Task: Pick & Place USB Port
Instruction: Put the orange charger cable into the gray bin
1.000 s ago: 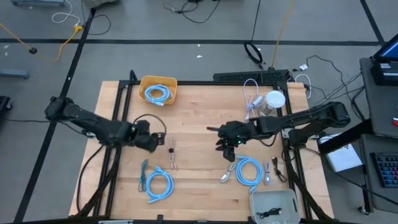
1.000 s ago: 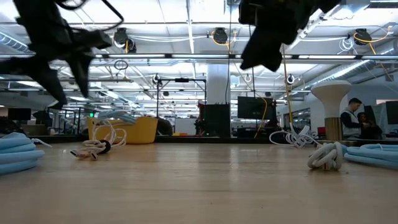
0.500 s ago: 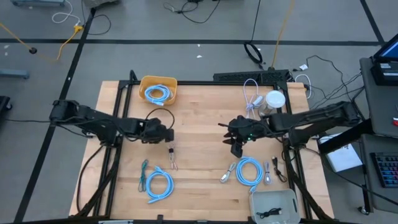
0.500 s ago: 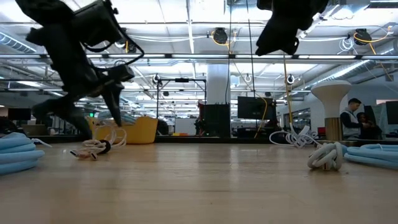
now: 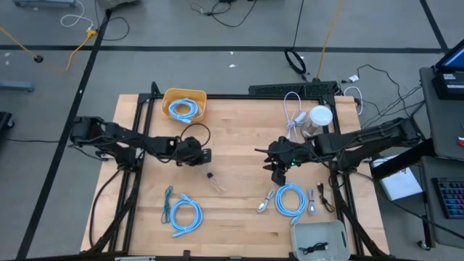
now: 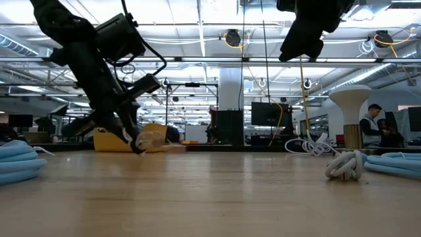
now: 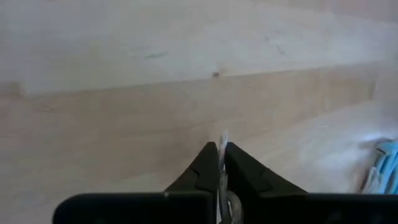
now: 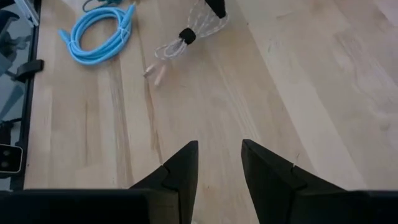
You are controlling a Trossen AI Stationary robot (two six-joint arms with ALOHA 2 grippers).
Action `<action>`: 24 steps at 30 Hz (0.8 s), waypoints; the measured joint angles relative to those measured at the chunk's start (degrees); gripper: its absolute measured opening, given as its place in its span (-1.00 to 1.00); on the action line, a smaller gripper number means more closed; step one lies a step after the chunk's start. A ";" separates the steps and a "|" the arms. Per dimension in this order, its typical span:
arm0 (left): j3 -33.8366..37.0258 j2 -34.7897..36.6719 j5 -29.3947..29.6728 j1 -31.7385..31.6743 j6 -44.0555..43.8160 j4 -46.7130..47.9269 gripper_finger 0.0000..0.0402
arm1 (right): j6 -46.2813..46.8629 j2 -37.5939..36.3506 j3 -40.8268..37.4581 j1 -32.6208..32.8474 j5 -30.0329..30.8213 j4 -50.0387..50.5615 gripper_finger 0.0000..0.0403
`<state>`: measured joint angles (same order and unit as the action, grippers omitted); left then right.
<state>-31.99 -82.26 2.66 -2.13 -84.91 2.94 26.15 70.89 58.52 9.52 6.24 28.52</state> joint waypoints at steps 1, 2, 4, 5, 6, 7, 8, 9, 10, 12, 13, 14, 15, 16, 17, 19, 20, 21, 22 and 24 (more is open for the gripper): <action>0.09 0.61 0.32 0.09 -0.56 -0.42 -0.95 | -0.14 0.02 0.00 -0.02 0.13 -0.36 -0.42; 0.07 1.05 1.09 0.31 -1.31 -2.16 -0.96 | -0.56 0.02 0.00 -0.02 0.15 -0.59 -0.42; -0.02 2.27 3.94 0.92 -3.05 -5.88 -0.96 | -1.78 0.03 0.00 -0.02 0.17 -1.63 -0.42; 0.00 2.95 5.57 1.23 -3.59 -7.86 -0.96 | -2.52 0.04 0.00 -0.02 0.15 -2.50 -0.42; -0.09 3.32 7.03 1.36 -3.56 -11.21 -0.96 | -3.33 0.04 -0.14 -0.02 0.05 -3.57 -0.42; -0.55 3.59 8.41 1.55 -2.50 -13.84 -0.96 | -3.80 0.02 -0.53 -0.02 -0.17 -5.37 -0.42; -1.22 3.94 9.56 1.63 -0.50 -15.95 -0.96 | -3.91 0.02 -1.05 -0.02 -0.35 -7.36 -0.42; -2.30 4.30 9.94 1.68 2.34 -17.03 -0.96 | -3.48 0.04 -1.49 -0.06 -0.53 -9.18 -0.42; -3.94 4.44 9.96 1.68 5.16 -17.02 -0.96 | -2.60 0.06 -1.95 -0.22 -1.24 -11.05 -0.42; -8.07 4.44 9.93 1.72 10.72 -13.86 -0.96 | 1.03 0.04 -2.74 -1.02 -3.82 -14.09 -0.42; -10.23 4.43 9.94 1.93 13.27 -10.75 -0.96 | 3.01 0.04 -3.26 -1.59 -5.43 -15.64 -0.42; -12.53 4.40 9.95 2.15 15.45 -7.54 -0.96 | 4.66 0.04 -4.00 -2.17 -7.06 -17.48 -0.42; -14.72 4.34 10.24 2.34 17.15 -4.46 -0.96 | 6.27 0.04 -4.83 -2.78 -8.76 -19.36 -0.42; -16.63 4.21 10.75 2.43 18.66 -2.18 -0.96 | 7.37 0.06 -5.71 -3.40 -10.43 -21.51 -0.42; -18.39 3.81 10.98 2.57 20.20 -0.85 -0.96 | 8.41 0.07 -6.62 -3.94 -12.15 -24.29 -0.42; -21.00 3.44 11.11 2.78 23.74 0.28 -0.96 | 10.63 0.06 -7.95 -4.87 -15.26 -29.46 -0.42; -21.97 3.43 11.09 2.88 25.04 0.60 -0.96 | 11.50 0.06 -8.40 -5.23 -16.40 -31.61 -0.42; -23.08 3.45 11.02 2.91 26.01 0.45 -0.96 | 12.21 0.06 -8.66 -5.54 -16.95 -33.33 -0.42; -23.98 3.49 11.01 3.01 26.77 0.18 -0.96 | 12.78 0.06 -8.78 -5.74 -16.99 -34.31 -0.42; -25.06 3.63 11.42 3.49 27.60 1.55 -0.96 | 13.70 0.06 -8.83 -6.10 -16.95 -35.23 -0.42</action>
<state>-57.05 -78.63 14.08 1.36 -57.31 4.48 39.85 70.96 49.69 3.42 -10.71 -6.72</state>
